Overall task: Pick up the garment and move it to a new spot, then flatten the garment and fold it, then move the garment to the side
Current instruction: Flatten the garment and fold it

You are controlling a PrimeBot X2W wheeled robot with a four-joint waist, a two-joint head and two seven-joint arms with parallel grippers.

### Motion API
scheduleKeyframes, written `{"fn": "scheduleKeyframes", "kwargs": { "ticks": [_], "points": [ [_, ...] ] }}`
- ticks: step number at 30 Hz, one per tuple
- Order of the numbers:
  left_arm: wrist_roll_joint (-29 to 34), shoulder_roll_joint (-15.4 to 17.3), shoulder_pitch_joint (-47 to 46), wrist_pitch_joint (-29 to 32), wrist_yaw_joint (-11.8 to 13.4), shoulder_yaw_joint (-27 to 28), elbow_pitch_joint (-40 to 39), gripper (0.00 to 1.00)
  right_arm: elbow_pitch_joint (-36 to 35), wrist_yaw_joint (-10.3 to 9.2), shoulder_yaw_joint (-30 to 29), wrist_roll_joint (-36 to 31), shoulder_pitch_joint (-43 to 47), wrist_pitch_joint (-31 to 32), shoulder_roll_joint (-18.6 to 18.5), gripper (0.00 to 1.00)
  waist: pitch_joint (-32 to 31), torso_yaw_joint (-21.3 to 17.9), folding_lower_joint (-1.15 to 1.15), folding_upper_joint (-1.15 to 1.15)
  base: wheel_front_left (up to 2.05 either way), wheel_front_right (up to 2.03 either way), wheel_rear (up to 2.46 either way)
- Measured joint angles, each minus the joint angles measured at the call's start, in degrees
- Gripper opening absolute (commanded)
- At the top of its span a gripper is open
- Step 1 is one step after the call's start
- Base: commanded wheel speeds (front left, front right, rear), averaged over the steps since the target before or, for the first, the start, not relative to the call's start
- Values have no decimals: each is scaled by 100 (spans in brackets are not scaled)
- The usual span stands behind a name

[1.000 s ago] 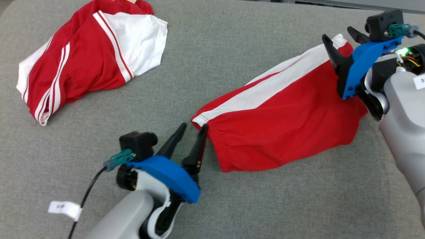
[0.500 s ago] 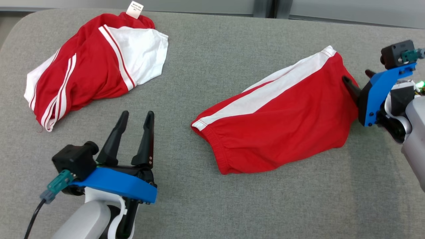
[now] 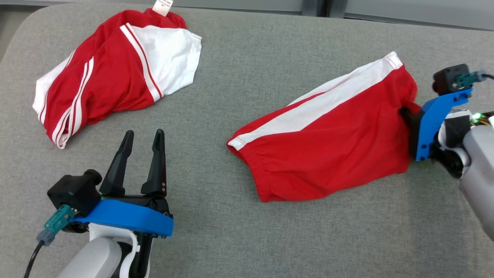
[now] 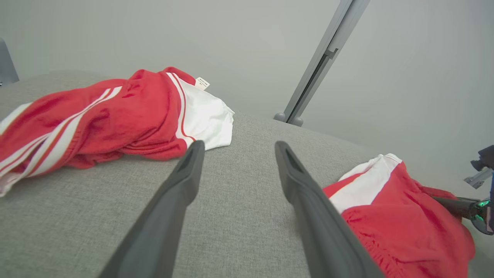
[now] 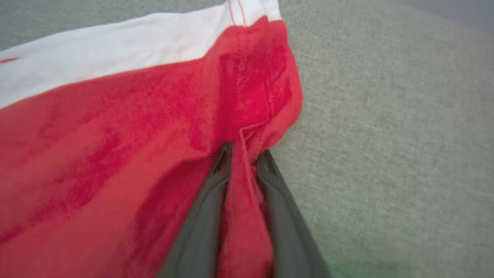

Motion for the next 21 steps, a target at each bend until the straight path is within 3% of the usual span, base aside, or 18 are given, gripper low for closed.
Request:
{"fn": "scheduleKeyframes", "kwargs": {
  "ticks": [8,21],
  "points": [
    [129,-176,8,-113,-77,60,219,100,-76,1,-70,211,266,-815,154,0,-367,-235,0,0,0,0,0],
    [201,-364,672,-166,-209,327,531,100,67,1,-787,314,1946,-2496,579,0,-1145,-1004,0,0,0,0,0]
  ]
}}
